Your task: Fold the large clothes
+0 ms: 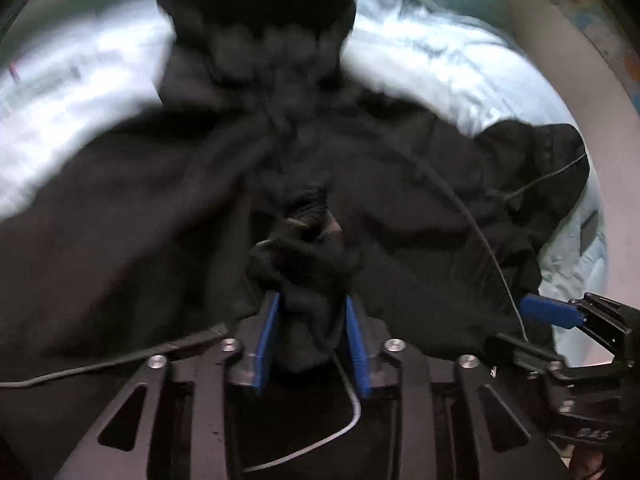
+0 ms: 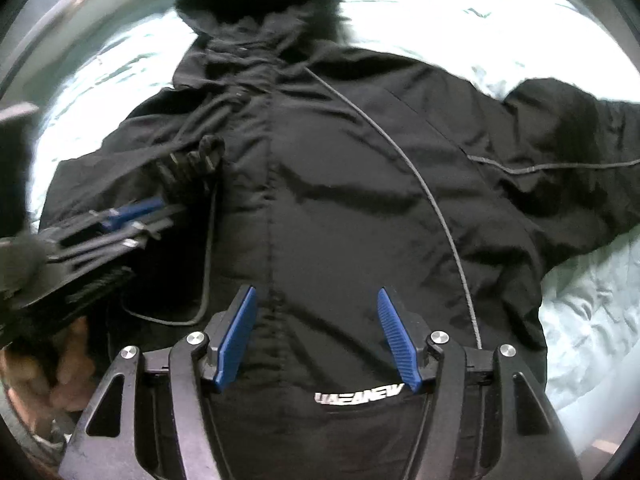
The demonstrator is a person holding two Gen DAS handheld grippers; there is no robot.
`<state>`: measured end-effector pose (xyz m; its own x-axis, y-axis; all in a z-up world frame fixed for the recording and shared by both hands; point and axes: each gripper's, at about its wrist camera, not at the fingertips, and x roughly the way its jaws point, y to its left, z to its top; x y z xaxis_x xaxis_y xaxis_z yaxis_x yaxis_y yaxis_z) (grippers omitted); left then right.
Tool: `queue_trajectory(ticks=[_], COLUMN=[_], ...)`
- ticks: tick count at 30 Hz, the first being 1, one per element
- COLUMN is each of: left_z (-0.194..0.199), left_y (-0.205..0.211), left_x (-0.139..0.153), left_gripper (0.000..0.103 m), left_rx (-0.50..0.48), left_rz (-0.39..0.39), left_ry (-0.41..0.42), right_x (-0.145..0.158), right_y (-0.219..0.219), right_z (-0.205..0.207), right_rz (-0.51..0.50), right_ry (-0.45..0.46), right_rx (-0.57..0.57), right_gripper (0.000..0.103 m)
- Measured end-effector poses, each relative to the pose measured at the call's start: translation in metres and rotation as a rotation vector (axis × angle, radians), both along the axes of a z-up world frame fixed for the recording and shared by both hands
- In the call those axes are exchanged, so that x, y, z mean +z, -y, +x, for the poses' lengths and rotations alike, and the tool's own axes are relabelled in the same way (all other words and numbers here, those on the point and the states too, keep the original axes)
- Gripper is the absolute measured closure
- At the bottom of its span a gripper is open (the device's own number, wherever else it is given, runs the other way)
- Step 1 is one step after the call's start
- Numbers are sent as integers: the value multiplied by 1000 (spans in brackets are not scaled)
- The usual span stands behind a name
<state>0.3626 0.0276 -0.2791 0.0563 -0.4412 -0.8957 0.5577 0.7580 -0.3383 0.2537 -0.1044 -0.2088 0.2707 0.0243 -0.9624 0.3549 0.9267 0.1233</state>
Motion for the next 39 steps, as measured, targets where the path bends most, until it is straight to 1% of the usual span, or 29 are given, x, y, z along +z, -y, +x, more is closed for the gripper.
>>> queue_trajectory(ticks=[2,3,5,7,9,10,12,14,18,19,20,21,23,26,29,32,34,35,36,37,39], left_z=[0,1,4,4,1,-1,-4,-5,-4,-2,0,2,7,19,31,37,38,38,37,38,41], left_y=[-8,-15,-26,-42,-59,-69,-86,-104,-141,-147,-153,-160,-170,-175,-166,-142,-118,-104,-92,-79,-59], left_x=[-13,-12,-9,0,11,19,31,39,55,58,62,66,75,80,78,72,63,55,48,36,11], left_gripper=[65,65,64,63,52,48,47,47,47,47,47,47,47,47,47,47,47,47,47,47,47], left_rx=[27,41,56,70,85,96,112,143,202,212,226,240,267,301,294,244,198,173,153,136,135], left_rz=[-56,-94,-159,-201,-216,-215,-211,-184,-119,-106,-89,-76,-56,-21,-24,-50,-24,1,18,51,141], left_ry=[-100,-136,-204,-240,-240,-226,-194,-164,-88,-71,-46,-21,31,91,92,86,83,85,86,83,74], right_x=[-5,-7,-10,-9,-11,-13,-19,-29,-56,-63,-67,-68,-55,-18,21,43,44,40,30,16,-12], right_y=[5,7,5,1,-9,-16,-26,-34,-36,-36,-37,-38,-42,-39,-11,30,62,72,87,98,111], right_z=[-1,1,6,15,30,39,56,73,101,105,108,110,108,98,77,55,41,38,34,32,31], right_rz=[14,23,40,67,94,112,148,178,283,318,351,387,348,241,104,-21,-135,-159,-171,-172,-169], right_ry=[-7,-9,-5,14,28,35,45,39,17,9,8,7,41,103,159,185,157,138,111,83,28], right_rx=[4,11,25,50,79,94,116,125,66,52,47,48,70,97,60,-7,-66,-87,-116,-139,-150], right_gripper=[37,37,32,29,28,28,28,28,29,45,68,68,73,77,77,77,77,77,77,77,77])
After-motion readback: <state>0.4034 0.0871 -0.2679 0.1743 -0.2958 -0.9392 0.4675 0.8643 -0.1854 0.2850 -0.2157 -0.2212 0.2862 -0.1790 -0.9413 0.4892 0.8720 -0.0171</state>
